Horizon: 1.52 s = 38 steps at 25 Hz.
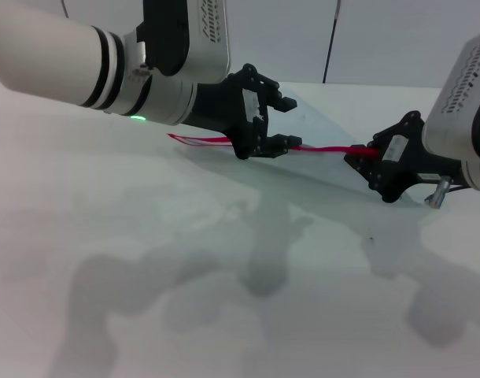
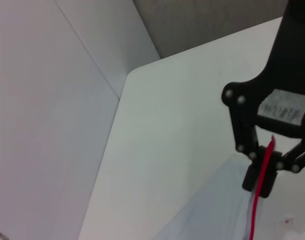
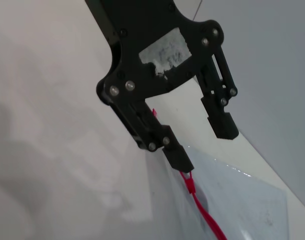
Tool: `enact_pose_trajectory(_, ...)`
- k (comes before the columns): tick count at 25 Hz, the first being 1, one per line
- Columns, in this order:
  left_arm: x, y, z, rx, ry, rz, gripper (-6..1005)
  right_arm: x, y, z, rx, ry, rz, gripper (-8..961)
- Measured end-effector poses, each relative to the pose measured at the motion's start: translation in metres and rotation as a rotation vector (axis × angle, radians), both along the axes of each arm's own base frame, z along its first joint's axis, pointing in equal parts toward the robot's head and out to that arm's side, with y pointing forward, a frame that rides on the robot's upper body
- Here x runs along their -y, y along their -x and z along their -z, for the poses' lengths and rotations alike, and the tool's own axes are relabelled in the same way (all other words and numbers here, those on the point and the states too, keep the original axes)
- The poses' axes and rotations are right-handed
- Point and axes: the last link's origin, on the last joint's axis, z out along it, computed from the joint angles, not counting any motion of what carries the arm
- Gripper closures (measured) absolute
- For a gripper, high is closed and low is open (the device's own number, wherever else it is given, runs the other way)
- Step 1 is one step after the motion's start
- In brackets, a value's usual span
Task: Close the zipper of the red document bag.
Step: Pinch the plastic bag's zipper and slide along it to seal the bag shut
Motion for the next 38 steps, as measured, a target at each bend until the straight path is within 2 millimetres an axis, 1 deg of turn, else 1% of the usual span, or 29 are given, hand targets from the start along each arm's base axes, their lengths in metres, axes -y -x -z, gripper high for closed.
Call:
enact_pose_trajectory(13, 0.004, -0.003, 0.003, -0.016, 0.051, -0.007, 499, -0.003, 0.002, -0.003, 0.001, -0.003, -0.003, 906)
enact_pose_trajectory(18, 0.001, -0.003, 0.001, -0.017, 0.046, -0.011, 499, -0.004, 0.005, -0.004, -0.002, -0.008, -0.013, 905)
enact_pose_trajectory(24, 0.002, -0.008, -0.002, -0.01, 0.046, -0.01, 498, -0.004, 0.003, -0.011, -0.004, -0.007, 0.006, 906)
enact_pose_trajectory(31, 0.002, -0.005, 0.002, -0.057, 0.043, -0.01, 498, -0.003, 0.003, -0.011, -0.002, 0.004, 0.009, 907)
enact_pose_trajectory(38, 0.004, -0.019, -0.006, -0.041, 0.012, 0.03, 498, -0.003, 0.004, -0.011, -0.007, 0.005, 0.01, 907)
